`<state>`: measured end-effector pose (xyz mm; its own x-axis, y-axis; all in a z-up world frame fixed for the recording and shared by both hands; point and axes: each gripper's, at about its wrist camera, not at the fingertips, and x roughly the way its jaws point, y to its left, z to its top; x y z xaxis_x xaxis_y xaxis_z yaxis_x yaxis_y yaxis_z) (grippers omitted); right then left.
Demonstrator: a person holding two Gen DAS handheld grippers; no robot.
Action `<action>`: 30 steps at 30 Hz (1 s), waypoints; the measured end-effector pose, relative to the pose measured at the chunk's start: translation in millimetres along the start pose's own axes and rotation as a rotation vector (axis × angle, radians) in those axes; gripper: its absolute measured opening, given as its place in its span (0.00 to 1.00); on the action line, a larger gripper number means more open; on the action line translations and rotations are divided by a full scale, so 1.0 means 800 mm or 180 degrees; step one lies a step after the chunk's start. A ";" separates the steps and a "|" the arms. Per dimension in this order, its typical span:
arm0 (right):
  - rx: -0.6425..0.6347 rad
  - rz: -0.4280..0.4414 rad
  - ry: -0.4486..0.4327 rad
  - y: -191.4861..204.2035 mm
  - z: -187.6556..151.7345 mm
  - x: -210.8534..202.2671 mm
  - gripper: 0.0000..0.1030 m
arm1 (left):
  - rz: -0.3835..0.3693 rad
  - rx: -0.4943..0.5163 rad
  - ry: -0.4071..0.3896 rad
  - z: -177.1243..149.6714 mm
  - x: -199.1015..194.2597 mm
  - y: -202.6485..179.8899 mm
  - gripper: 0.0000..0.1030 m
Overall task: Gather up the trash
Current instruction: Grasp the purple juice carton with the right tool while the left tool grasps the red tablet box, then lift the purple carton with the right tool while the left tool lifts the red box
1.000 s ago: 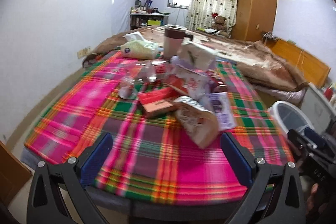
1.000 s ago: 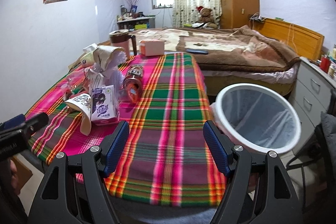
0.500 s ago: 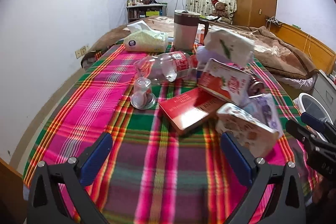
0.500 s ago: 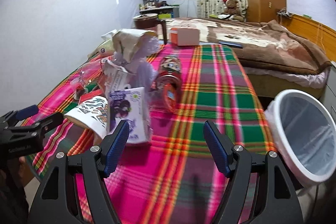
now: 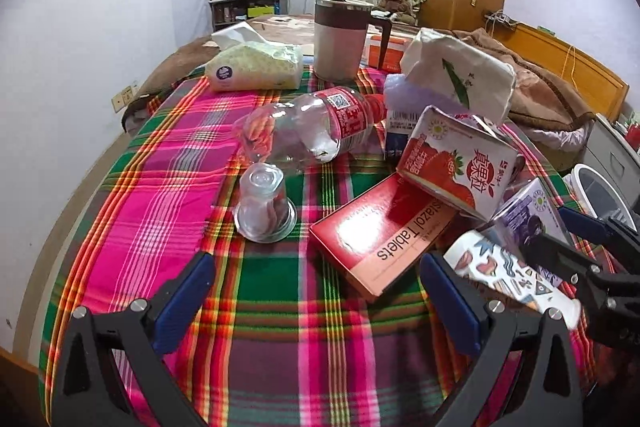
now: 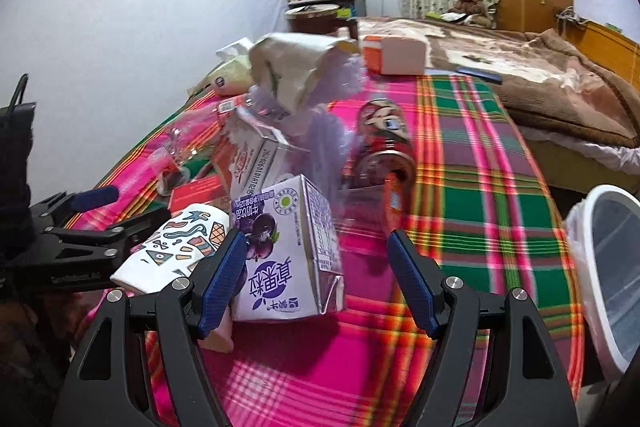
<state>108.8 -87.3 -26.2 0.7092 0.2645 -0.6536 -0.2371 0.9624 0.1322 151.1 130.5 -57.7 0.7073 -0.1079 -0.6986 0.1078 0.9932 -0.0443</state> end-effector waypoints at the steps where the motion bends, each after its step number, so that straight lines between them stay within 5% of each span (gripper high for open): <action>1: -0.0010 0.0040 0.0026 0.003 0.000 0.002 0.72 | -0.0006 0.0007 0.0017 0.001 0.002 0.002 1.00; 10: 0.0204 0.0297 0.0235 -0.004 -0.001 0.019 0.70 | -0.0187 0.0088 0.0090 0.012 0.018 0.011 1.00; 15: 0.0367 0.0580 0.0358 -0.008 -0.007 0.025 0.38 | -0.0256 0.0235 0.0167 0.015 0.029 0.001 1.00; 30: 0.0344 0.0248 0.0225 -0.016 -0.009 -0.002 0.37 | -0.0502 0.0677 0.0460 0.049 0.068 -0.033 1.00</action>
<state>106.5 -100.4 -32.2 0.6420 0.3374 -0.6885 -0.2142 0.9411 0.2615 214.4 96.9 -66.5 0.5650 -0.2376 -0.7902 0.3631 0.9315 -0.0205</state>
